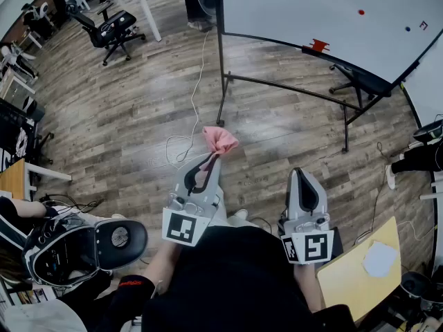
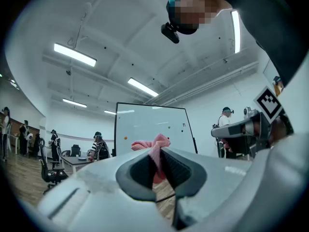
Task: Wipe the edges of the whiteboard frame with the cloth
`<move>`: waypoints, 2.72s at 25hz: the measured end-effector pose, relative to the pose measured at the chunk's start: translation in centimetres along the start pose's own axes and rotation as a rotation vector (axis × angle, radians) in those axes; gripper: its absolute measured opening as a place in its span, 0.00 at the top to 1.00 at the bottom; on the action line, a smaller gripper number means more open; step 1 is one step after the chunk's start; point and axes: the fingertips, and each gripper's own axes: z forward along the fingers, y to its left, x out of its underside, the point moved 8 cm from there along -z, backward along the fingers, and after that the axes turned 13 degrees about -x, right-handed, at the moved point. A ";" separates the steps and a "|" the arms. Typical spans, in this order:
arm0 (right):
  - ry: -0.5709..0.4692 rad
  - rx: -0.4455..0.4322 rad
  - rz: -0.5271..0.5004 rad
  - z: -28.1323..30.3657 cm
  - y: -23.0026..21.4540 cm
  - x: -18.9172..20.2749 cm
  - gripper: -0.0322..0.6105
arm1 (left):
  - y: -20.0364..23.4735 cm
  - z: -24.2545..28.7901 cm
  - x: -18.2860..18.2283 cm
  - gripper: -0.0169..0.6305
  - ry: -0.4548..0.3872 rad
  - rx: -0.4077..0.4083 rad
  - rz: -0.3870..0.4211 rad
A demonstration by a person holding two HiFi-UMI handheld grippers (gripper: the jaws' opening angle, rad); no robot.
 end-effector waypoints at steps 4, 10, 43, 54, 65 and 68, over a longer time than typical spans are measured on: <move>0.006 -0.019 0.004 -0.7 0.3 0.5 0.95 | -0.9 -0.9 0.2 0.95 0.000 0.002 0.011; 0.001 -0.035 -0.004 -0.9 0.3 0.0 0.95 | -1.5 -0.7 0.0 0.95 0.012 0.010 0.009; 0.039 -0.035 0.010 11.3 -8.8 1.7 0.95 | 3.1 15.2 2.4 0.95 -0.001 -0.021 -0.053; 0.043 -0.007 0.031 21.2 -13.6 3.4 0.95 | 7.9 25.5 3.9 0.95 -0.018 0.019 -0.041; 0.029 0.018 0.005 30.3 -14.5 4.3 0.95 | 14.6 32.2 4.5 0.95 -0.057 0.067 -0.027; 0.034 0.008 -0.002 32.4 -14.2 3.6 0.95 | 16.3 33.4 4.0 0.95 -0.060 0.069 -0.040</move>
